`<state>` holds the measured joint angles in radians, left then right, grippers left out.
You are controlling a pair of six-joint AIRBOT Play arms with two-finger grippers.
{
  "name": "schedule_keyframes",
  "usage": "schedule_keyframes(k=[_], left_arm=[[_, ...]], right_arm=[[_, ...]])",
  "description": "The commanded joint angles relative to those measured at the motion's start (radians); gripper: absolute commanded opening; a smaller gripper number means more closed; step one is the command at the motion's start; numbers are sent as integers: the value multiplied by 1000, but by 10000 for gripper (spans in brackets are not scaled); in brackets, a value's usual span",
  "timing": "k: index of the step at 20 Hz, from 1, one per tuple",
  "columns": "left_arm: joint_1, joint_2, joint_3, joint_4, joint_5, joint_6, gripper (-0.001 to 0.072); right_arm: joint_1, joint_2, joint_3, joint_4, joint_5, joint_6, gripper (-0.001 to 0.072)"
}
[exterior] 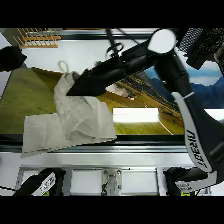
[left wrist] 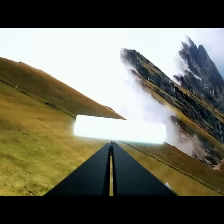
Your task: Fold the clothes and pants, and hang the long-sleeved shirts on hangers.
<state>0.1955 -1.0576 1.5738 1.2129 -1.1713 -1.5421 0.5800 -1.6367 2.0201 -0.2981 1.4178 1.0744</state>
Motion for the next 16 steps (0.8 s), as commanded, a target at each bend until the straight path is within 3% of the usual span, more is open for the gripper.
schedule_keyframes(k=[1, 8, 16], left_arm=[[41, 1, 74, 0, 0, 2, 4], [75, -14, 220, 0, -10, 2, 4], [74, -145, 439, -2, -161, 2, 4]], right_arm=[[108, -86, 14, -61, -126, 3, 16], [251, -177, 14, -269, -455, 3, 15], [371, -320, 14, -286, -651, -1, 15]])
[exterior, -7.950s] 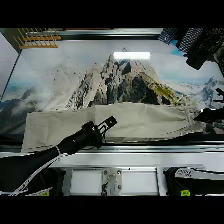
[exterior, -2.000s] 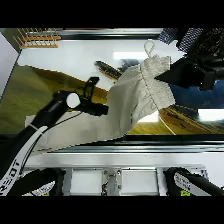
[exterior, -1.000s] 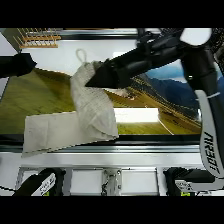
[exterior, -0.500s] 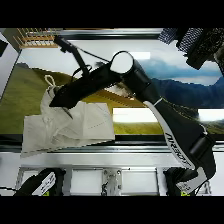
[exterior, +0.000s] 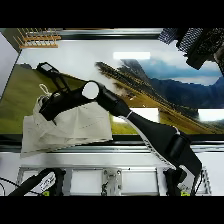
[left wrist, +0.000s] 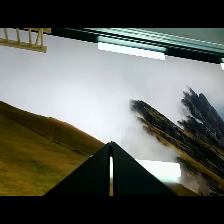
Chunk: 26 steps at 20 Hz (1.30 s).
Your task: Fold the clothes and pants, and hang the long-sleeved shirts on hangers.
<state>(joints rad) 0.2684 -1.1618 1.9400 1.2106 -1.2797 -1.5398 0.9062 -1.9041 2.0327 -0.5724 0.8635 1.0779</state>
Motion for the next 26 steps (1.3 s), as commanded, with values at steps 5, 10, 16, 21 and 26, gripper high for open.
schedule_keyframes(k=[5, 10, 16, 21, 26], left_arm=[[1, -50, 91, -8, -56, -2, 4], [2, -19, 6, -5, -43, -1, 4], [2, -9, -12, -5, -50, 19, 5], [1, 8, -35, -5, -80, 35, 4], [-13, 199, -444, -6, 46, 49, 4]], right_arm=[[170, -183, 5, 11, -365, -83, 287], [241, -180, 5, 60, -287, -368, 698], [122, -137, -4, 51, -92, -242, 697], [-58, -32, -177, 42, 35, -119, 697], [-290, 255, -589, -290, 37, 93, 697]])
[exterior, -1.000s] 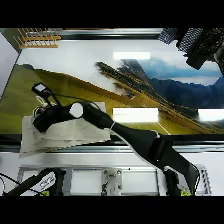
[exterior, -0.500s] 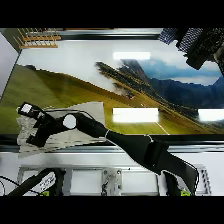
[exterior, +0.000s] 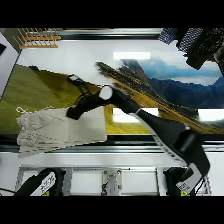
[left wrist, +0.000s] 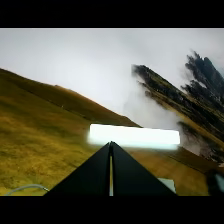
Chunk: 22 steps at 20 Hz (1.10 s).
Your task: Fold the clothes and pants, and hang the long-sleeved shirts on hangers.
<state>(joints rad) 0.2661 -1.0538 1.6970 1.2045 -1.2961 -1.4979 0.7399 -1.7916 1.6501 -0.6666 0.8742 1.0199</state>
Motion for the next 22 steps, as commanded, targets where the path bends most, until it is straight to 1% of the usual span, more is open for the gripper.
schedule_keyframes(k=[1, 4, 6, 8, 9, 11, 13, 15, 16, 17, 20, 22], left_arm=[[-27, 127, -294, 0, 87, 7, 4], [-130, 207, -546, -1, 199, 6, 4], [-198, 233, -648, 0, 275, 6, 4], [-254, 235, -700, -1, 313, 4, 4], [-274, 230, -712, -1, 321, -2, 4], [-312, 207, -712, -1, 317, -2, 4], [-347, 185, -712, -1, 325, -2, 4], [-375, 164, -712, -1, 330, -2, 4], [-387, 153, -712, -1, 330, -2, 4], [-397, 144, -712, -1, 330, -2, 4], [-421, 121, -712, -1, 329, -2, 4], [-420, 113, -712, -4, 329, -4, 4]], right_arm=[[-175, 196, -294, -250, 34, 196, 697], [-301, 285, -494, -253, 35, 200, 697], [-330, 285, -565, -197, 37, 200, 697], [-321, 266, -600, -147, 37, 200, 697], [-312, 251, -604, -124, 39, 200, 697], [-290, 206, -604, -28, 11, 200, 697], [-260, 156, -604, 97, -63, 190, 697], [-223, 112, -603, 226, -127, 148, 688], [-203, 94, -603, 295, -150, 122, 641], [-184, 79, -603, 354, -168, 100, 611], [-126, 39, -603, 468, -195, 83, 611], [-95, 19, -594, 539, -196, 58, 570]])
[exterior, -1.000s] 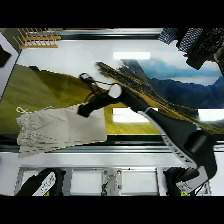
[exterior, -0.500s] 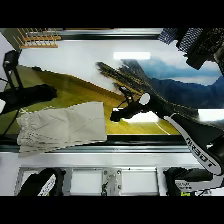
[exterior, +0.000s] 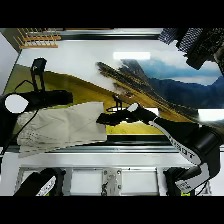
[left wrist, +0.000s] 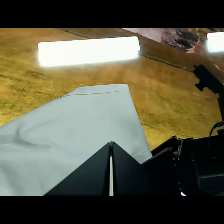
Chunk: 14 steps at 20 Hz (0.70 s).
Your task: Fold the clothes and pants, and hang the long-sleeved shirts on hangers.
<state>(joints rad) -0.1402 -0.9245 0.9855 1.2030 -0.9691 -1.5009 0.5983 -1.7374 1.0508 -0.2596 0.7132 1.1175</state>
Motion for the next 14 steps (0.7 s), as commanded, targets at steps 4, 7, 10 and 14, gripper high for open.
schedule_keyframes(k=[4, 7, 10, 14], left_arm=[[-14, -16, -1, -3, 4, -18, 4], [-14, -16, -1, -2, -1, -34, 4], [-14, -16, -1, -2, 1, -45, 4], [-27, -98, -1, -17, -7, -71, 4]], right_arm=[[74, -42, 49, 151, -71, -48, 15], [33, -1, 51, 68, -75, -2, 18], [-81, 82, 26, -278, -4, 182, 18], [-286, 219, -27, -776, 208, 353, 18]])
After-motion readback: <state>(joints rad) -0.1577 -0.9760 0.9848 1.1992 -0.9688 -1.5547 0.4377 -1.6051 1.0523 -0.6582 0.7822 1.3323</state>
